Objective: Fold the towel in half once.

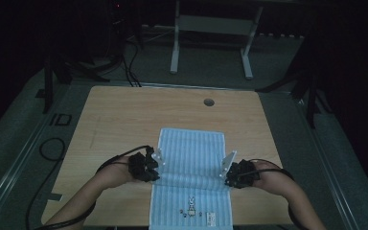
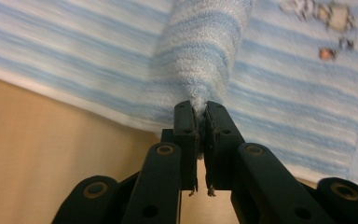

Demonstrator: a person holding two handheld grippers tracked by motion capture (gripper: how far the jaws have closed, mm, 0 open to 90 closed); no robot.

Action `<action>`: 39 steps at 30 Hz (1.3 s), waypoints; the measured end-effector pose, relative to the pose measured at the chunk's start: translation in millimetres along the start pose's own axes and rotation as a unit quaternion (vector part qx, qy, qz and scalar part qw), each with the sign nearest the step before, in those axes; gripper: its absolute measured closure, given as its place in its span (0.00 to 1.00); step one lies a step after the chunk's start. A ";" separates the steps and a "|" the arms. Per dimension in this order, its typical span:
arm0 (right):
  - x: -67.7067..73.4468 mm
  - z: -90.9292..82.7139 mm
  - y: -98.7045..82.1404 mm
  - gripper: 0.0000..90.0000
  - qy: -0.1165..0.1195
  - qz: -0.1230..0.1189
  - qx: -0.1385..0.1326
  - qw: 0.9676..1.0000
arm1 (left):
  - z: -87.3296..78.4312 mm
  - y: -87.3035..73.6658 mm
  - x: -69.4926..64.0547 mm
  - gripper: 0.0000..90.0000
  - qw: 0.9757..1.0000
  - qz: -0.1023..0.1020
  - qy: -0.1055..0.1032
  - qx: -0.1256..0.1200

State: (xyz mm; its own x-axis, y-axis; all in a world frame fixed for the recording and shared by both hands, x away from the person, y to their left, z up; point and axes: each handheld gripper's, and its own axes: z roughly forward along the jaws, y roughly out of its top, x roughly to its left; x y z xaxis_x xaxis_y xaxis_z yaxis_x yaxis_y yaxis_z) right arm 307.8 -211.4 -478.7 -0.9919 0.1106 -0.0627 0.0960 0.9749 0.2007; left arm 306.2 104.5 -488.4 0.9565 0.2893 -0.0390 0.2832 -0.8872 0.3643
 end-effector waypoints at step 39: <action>-108.1 -11.7 20.3 0.67 -0.048 0.052 0.009 0.997 | -10.8 38.7 108.1 0.60 0.997 -0.063 0.052 0.012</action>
State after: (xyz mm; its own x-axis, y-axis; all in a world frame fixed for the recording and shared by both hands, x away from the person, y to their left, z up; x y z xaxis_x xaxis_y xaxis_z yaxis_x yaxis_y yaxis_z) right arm 416.0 -205.8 -456.5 -0.9642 0.2277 -0.1356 0.1997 0.9606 0.1934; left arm 419.8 105.4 -468.5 0.9011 0.4335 0.0141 0.4033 -0.8494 0.3405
